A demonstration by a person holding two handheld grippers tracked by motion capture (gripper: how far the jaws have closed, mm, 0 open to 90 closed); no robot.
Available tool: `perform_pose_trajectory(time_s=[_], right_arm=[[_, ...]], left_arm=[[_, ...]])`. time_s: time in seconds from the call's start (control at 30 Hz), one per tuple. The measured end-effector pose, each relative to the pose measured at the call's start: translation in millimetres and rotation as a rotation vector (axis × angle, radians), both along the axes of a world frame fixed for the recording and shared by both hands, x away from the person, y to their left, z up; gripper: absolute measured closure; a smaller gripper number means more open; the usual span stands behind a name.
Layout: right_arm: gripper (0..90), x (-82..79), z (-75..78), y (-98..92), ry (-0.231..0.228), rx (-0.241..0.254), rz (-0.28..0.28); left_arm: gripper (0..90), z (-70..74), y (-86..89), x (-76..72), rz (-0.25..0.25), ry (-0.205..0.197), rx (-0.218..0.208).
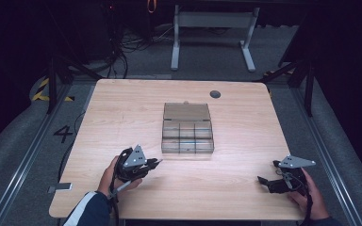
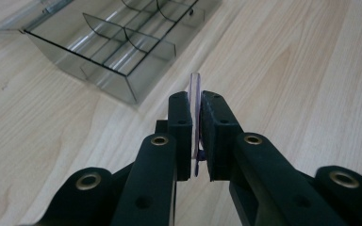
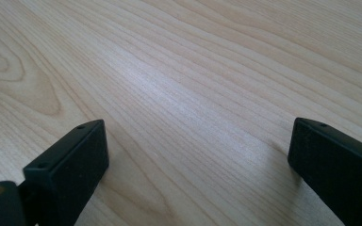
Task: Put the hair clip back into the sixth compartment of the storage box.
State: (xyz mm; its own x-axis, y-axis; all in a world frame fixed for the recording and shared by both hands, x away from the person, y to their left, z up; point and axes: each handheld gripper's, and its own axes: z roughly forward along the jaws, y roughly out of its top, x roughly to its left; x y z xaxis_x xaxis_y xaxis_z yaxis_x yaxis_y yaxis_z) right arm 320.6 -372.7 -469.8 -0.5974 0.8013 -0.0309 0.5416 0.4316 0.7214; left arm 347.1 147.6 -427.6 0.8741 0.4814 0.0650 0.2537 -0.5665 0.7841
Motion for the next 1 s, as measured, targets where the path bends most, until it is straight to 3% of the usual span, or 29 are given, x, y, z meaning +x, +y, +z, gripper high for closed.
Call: perform_pose_trajectory(time_s=[0.7,1.0], right_arm=[[5.8,0.0,0.0,0.0,0.0,0.0,0.0],[5.8,0.0,0.0,0.0,0.0,0.0,0.0]], left_arm=[[83.2,21.0,-21.4,29.4,-0.007,-0.045,-0.029],[83.1,27.9,-45.7,42.2,-0.039,-0.051,-0.043]])
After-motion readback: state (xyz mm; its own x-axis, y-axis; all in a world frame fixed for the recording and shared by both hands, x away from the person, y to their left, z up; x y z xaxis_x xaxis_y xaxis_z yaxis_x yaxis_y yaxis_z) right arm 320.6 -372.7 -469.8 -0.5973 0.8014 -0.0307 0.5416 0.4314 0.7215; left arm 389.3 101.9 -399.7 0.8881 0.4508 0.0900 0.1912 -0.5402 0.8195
